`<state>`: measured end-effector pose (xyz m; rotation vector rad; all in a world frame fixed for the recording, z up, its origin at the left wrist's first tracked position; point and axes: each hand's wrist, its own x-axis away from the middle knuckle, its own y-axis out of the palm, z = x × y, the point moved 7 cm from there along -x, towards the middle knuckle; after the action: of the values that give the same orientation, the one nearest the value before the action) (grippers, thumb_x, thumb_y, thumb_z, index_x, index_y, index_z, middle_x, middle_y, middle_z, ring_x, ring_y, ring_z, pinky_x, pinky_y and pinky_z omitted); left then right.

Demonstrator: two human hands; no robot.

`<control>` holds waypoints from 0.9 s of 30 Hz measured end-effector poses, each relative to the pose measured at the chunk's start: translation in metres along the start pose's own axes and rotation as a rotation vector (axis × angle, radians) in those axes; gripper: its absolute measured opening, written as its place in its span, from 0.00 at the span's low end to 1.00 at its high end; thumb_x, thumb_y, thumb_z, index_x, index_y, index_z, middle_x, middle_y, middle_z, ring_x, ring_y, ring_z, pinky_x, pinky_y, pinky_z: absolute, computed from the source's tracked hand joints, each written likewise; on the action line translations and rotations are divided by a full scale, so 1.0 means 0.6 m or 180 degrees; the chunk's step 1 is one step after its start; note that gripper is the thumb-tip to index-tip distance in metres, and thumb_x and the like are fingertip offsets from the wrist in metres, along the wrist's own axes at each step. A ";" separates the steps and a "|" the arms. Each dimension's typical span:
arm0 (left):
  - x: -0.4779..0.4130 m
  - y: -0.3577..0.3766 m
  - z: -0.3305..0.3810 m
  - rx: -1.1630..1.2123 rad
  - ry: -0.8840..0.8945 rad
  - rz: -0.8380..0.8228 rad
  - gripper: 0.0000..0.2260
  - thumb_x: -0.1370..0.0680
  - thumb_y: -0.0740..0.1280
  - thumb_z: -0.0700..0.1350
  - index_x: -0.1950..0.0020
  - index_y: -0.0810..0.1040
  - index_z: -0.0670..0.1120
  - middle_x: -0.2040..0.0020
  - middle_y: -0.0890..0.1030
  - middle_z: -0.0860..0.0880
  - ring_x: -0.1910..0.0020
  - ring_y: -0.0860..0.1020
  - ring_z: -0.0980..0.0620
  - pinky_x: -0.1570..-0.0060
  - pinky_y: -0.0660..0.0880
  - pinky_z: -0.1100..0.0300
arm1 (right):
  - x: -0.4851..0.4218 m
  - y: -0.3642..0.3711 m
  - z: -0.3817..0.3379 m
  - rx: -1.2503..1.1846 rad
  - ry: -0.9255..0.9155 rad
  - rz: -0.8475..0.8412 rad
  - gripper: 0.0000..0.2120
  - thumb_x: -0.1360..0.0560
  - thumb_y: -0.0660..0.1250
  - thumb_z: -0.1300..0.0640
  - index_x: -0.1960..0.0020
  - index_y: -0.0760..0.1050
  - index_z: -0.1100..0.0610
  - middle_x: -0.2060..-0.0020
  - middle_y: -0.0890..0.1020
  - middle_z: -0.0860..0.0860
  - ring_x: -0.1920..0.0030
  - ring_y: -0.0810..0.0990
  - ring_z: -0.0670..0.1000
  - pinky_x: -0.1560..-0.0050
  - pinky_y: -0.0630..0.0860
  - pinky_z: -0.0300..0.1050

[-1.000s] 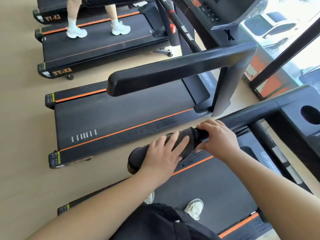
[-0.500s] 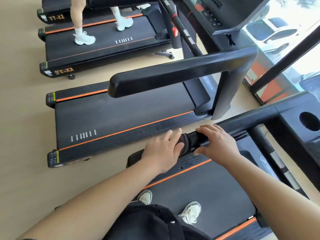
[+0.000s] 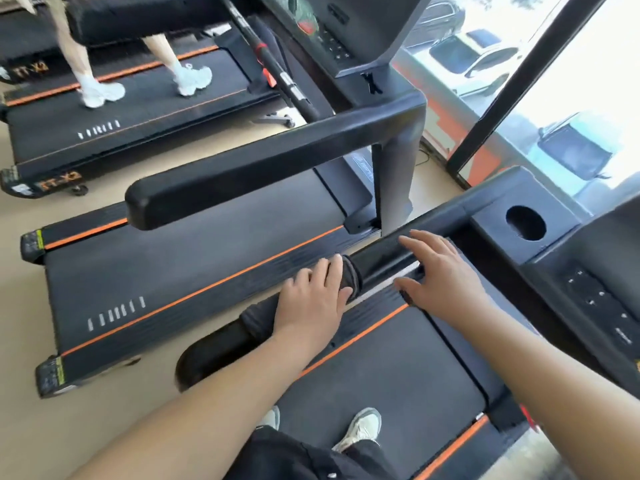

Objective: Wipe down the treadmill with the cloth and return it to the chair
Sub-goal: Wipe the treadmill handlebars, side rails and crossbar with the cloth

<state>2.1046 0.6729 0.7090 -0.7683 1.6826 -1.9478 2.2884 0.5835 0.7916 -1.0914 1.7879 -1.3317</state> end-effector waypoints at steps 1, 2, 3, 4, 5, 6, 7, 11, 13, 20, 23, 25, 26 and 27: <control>0.014 0.004 0.007 -0.0071 0.0062 0.0155 0.27 0.16 0.51 0.57 0.19 0.59 0.46 0.25 0.71 0.46 0.36 0.75 0.40 0.44 0.74 0.45 | -0.008 -0.005 0.013 0.0017 -0.0020 -0.0011 0.35 0.29 0.77 0.48 0.25 0.70 0.49 0.25 0.70 0.46 0.24 0.63 0.49 0.30 0.71 0.52; 0.026 0.013 0.012 -0.0110 0.0165 0.0322 0.27 0.16 0.54 0.55 0.19 0.59 0.45 0.23 0.68 0.44 0.32 0.73 0.38 0.40 0.73 0.43 | -0.016 -0.010 0.025 0.0034 -0.0056 -0.0036 0.36 0.28 0.77 0.47 0.24 0.69 0.49 0.25 0.69 0.46 0.24 0.62 0.49 0.30 0.71 0.52; 0.035 0.022 0.017 -0.0127 0.0261 0.0397 0.27 0.16 0.55 0.53 0.18 0.57 0.46 0.21 0.65 0.44 0.28 0.70 0.37 0.36 0.71 0.42 | -0.024 -0.012 0.037 0.0043 -0.0113 -0.0075 0.36 0.28 0.77 0.47 0.24 0.68 0.49 0.25 0.68 0.45 0.24 0.61 0.48 0.30 0.71 0.52; 0.032 0.024 0.020 -0.0134 0.0281 0.0369 0.28 0.16 0.54 0.53 0.17 0.54 0.47 0.19 0.62 0.44 0.26 0.68 0.36 0.34 0.70 0.41 | -0.034 -0.013 0.047 0.0052 -0.0178 -0.0128 0.37 0.29 0.77 0.47 0.23 0.68 0.49 0.24 0.68 0.45 0.24 0.61 0.48 0.29 0.71 0.53; 0.017 0.016 0.026 -0.0095 0.0202 0.0243 0.28 0.15 0.52 0.55 0.17 0.50 0.49 0.18 0.60 0.45 0.25 0.66 0.37 0.33 0.69 0.42 | -0.044 -0.013 0.055 0.0066 -0.0250 -0.0183 0.38 0.29 0.77 0.46 0.23 0.67 0.49 0.24 0.67 0.45 0.23 0.61 0.48 0.29 0.70 0.54; -0.008 0.008 0.037 -0.0072 0.0114 0.0061 0.28 0.15 0.49 0.57 0.17 0.45 0.52 0.18 0.58 0.47 0.24 0.65 0.39 0.33 0.69 0.44 | -0.055 -0.012 0.062 0.0077 -0.0326 -0.0254 0.38 0.29 0.77 0.45 0.23 0.67 0.49 0.23 0.67 0.46 0.23 0.60 0.49 0.28 0.70 0.54; -0.042 0.003 0.050 -0.0018 0.0017 -0.0126 0.28 0.15 0.47 0.60 0.17 0.42 0.55 0.17 0.56 0.49 0.25 0.65 0.41 0.33 0.68 0.45 | -0.067 -0.010 0.066 0.0080 -0.0426 -0.0327 0.39 0.29 0.77 0.45 0.22 0.66 0.49 0.23 0.66 0.47 0.22 0.60 0.50 0.27 0.69 0.54; -0.128 -0.024 0.086 0.0557 -0.0536 -0.0302 0.25 0.16 0.45 0.63 0.19 0.53 0.58 0.25 0.71 0.51 0.34 0.75 0.42 0.38 0.73 0.44 | -0.111 -0.008 0.069 0.0142 -0.0821 -0.0543 0.42 0.31 0.77 0.40 0.22 0.64 0.48 0.23 0.66 0.46 0.21 0.58 0.50 0.25 0.66 0.51; -0.106 -0.021 0.093 0.0295 -0.0568 -0.0015 0.25 0.15 0.48 0.60 0.19 0.57 0.53 0.26 0.72 0.51 0.34 0.75 0.43 0.38 0.72 0.44 | -0.124 0.001 0.068 0.0241 -0.0965 -0.0666 0.43 0.31 0.76 0.38 0.22 0.64 0.48 0.24 0.68 0.46 0.22 0.60 0.50 0.25 0.65 0.49; -0.044 0.003 0.086 -0.0190 -0.0045 0.0187 0.29 0.16 0.50 0.57 0.17 0.49 0.50 0.20 0.63 0.46 0.27 0.69 0.38 0.30 0.68 0.43 | -0.144 0.018 0.076 0.0248 -0.0736 -0.0841 0.38 0.33 0.75 0.36 0.27 0.69 0.45 0.34 0.74 0.40 0.31 0.69 0.46 0.42 0.74 0.45; -0.127 -0.023 0.114 0.0037 -0.0178 -0.0084 0.28 0.16 0.47 0.61 0.17 0.48 0.54 0.24 0.67 0.52 0.36 0.75 0.43 0.43 0.73 0.46 | -0.154 0.018 0.068 0.0585 -0.0887 -0.0906 0.33 0.32 0.73 0.36 0.30 0.71 0.44 0.38 0.74 0.41 0.35 0.71 0.48 0.47 0.74 0.45; -0.173 -0.036 0.128 0.0310 -0.0226 -0.0341 0.27 0.15 0.46 0.61 0.17 0.49 0.54 0.28 0.71 0.51 0.38 0.77 0.42 0.46 0.74 0.46 | -0.158 0.019 0.065 0.0711 -0.0938 -0.0873 0.24 0.29 0.71 0.40 0.35 0.74 0.44 0.42 0.74 0.42 0.39 0.72 0.49 0.51 0.72 0.43; -0.183 -0.039 0.133 0.0354 -0.0214 -0.0337 0.26 0.15 0.46 0.60 0.18 0.50 0.53 0.29 0.72 0.50 0.38 0.77 0.42 0.47 0.74 0.46 | -0.157 0.020 0.065 0.0706 -0.0947 -0.0857 0.22 0.29 0.70 0.43 0.36 0.74 0.44 0.43 0.75 0.42 0.40 0.72 0.49 0.52 0.72 0.42; -0.182 -0.040 0.135 0.0317 -0.0179 -0.0245 0.27 0.15 0.47 0.60 0.18 0.51 0.52 0.29 0.72 0.50 0.39 0.77 0.42 0.47 0.74 0.47 | -0.156 0.020 0.064 0.0684 -0.0970 -0.0839 0.22 0.29 0.70 0.44 0.36 0.74 0.44 0.44 0.75 0.42 0.41 0.72 0.50 0.52 0.71 0.41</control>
<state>2.2402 0.6891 0.7277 -0.8535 1.5320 -2.0255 2.3600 0.6527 0.7711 -1.3594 1.2836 -1.3848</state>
